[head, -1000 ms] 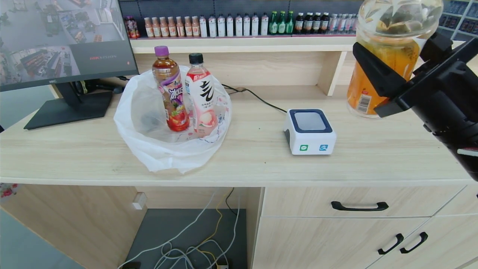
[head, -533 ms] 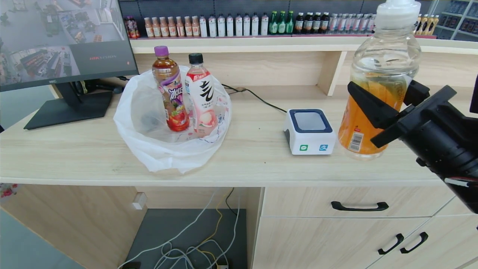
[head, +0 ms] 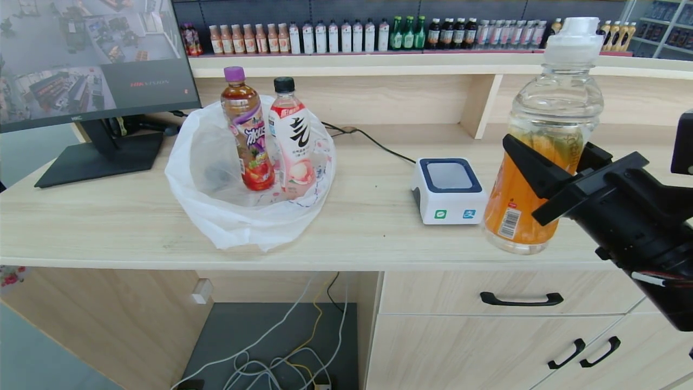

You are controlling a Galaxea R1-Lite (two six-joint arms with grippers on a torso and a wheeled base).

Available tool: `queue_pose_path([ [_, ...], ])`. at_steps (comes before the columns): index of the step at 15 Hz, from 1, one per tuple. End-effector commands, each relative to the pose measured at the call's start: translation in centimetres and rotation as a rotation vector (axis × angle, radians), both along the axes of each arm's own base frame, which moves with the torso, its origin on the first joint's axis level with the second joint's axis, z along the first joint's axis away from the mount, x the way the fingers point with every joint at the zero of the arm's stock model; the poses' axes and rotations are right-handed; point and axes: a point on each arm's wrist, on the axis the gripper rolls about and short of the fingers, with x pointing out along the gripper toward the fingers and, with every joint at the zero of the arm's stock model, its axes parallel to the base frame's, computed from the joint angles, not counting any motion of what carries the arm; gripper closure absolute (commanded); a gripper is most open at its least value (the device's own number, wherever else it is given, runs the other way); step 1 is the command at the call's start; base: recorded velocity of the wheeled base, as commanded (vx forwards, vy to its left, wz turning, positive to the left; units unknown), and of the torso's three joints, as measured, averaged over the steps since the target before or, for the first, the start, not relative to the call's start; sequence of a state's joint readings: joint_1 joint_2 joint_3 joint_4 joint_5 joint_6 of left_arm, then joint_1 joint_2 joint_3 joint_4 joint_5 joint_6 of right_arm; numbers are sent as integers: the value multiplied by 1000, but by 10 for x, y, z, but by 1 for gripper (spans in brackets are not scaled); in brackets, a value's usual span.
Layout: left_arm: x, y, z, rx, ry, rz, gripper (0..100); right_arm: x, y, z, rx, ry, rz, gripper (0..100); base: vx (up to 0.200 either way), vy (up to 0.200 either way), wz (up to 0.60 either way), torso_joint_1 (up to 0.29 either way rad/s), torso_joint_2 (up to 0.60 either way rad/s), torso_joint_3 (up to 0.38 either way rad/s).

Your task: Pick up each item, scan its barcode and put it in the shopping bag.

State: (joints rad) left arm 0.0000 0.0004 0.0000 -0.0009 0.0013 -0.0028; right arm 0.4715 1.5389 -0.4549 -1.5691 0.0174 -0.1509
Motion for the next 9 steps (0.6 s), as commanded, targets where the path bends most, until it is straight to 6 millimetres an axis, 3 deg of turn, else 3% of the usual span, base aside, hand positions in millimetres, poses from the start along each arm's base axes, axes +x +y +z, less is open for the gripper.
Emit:
queue_pose_path([
  [1, 0, 0, 0, 0, -1, 0, 0, 0, 0, 1, 2, -4, -1, 100, 0, 200, 0, 7, 2, 2],
  [9, 0, 0, 0, 1, 0, 0, 0, -7, -8, 11, 35, -37, -10, 100, 0, 200, 0, 1, 1, 6],
])
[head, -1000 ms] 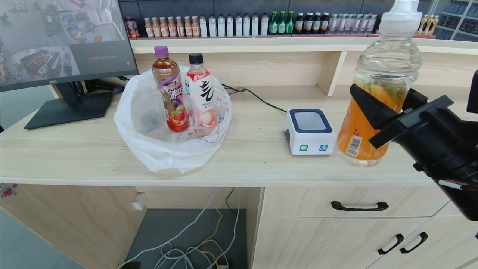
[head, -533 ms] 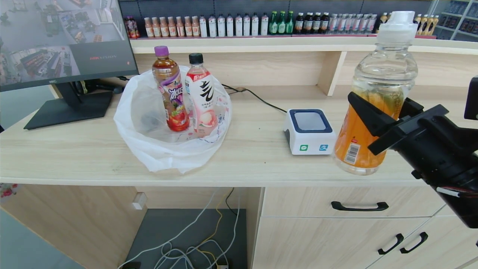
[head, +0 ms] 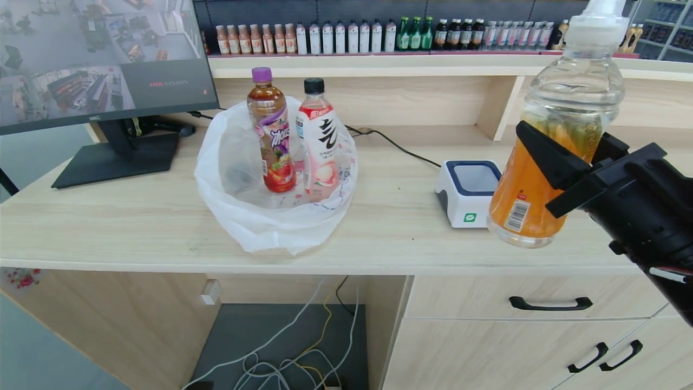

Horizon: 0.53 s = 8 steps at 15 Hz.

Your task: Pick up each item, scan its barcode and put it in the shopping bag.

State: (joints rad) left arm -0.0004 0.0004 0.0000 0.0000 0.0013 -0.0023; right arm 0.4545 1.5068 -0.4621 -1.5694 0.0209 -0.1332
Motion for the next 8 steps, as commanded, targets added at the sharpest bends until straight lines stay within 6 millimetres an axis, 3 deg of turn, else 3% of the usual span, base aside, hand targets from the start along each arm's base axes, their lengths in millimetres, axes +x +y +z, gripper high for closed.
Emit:
queue_pose_path([
  [1, 0, 0, 0, -1, 0, -1, 0, -4, -3, 3, 7, -12, -4, 100, 0, 200, 0, -12, 12, -2],
  [8, 0, 0, 0, -2, -2, 1, 0, 1, 0, 5, 10, -19, -4, 100, 0, 200, 0, 3, 2, 4],
])
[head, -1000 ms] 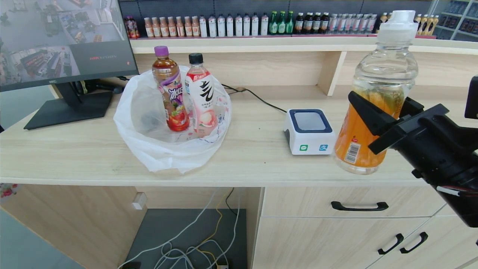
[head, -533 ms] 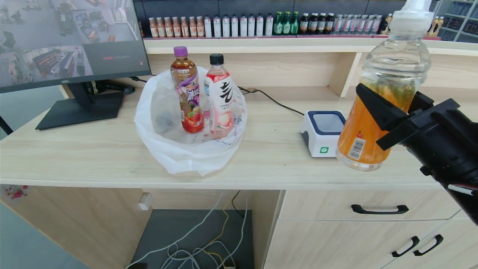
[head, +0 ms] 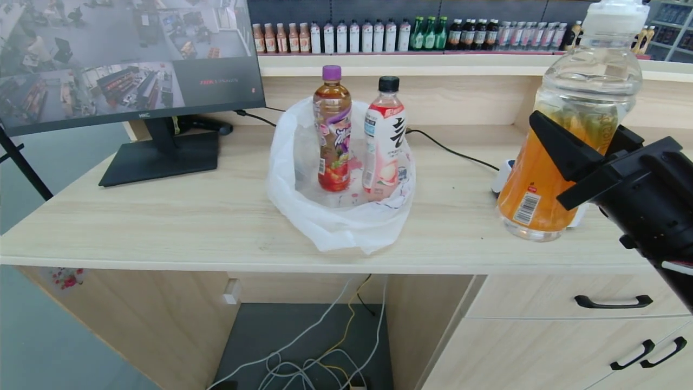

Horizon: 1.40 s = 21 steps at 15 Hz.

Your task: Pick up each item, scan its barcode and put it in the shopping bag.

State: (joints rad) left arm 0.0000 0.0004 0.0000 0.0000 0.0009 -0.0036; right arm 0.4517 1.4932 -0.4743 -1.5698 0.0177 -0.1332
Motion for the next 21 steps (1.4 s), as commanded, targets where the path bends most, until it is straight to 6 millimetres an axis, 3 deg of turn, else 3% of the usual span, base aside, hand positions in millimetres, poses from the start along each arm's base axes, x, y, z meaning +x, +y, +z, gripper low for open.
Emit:
queue_pose_path([
  [1, 0, 0, 0, 1, 0, 1, 0, 5, 3, -1, -2, 3, 1, 100, 0, 200, 0, 2, 2, 2],
  [8, 0, 0, 0, 5, 0, -1, 0, 26, 16, -3, -7, 12, 11, 100, 0, 0, 0, 0, 0, 0],
  [17, 0, 0, 0, 4, -2, 1, 0, 68, 40, -5, 3, 5, 26, 100, 0, 0, 0, 0, 0, 0],
  [18, 0, 0, 0, 4, -2, 1, 0, 82, 48, -10, 2, 10, 30, 100, 0, 0, 0, 0, 0, 0],
  [21, 0, 0, 0, 4, -2, 1, 0, 93, 66, -16, 1, 11, 62, 100, 0, 0, 0, 0, 0, 0],
])
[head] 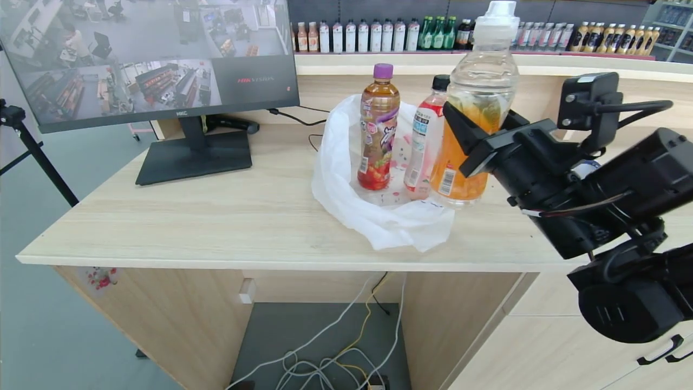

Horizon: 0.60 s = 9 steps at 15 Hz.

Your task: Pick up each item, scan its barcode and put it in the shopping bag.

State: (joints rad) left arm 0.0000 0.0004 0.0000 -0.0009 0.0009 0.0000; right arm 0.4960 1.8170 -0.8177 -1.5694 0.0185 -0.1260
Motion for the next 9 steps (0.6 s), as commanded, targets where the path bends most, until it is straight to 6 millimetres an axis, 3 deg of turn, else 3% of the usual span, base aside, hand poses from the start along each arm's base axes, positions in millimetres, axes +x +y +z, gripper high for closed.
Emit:
queue_pose_path([
  [1, 0, 0, 0, 0, -1, 1, 0, 13, 18, -15, -16, 29, 29, 100, 0, 0, 0, 0, 0, 0],
  [9, 0, 0, 0, 0, 0, 1, 0, 29, 43, -26, -18, 33, 69, 100, 0, 0, 0, 0, 0, 0],
])
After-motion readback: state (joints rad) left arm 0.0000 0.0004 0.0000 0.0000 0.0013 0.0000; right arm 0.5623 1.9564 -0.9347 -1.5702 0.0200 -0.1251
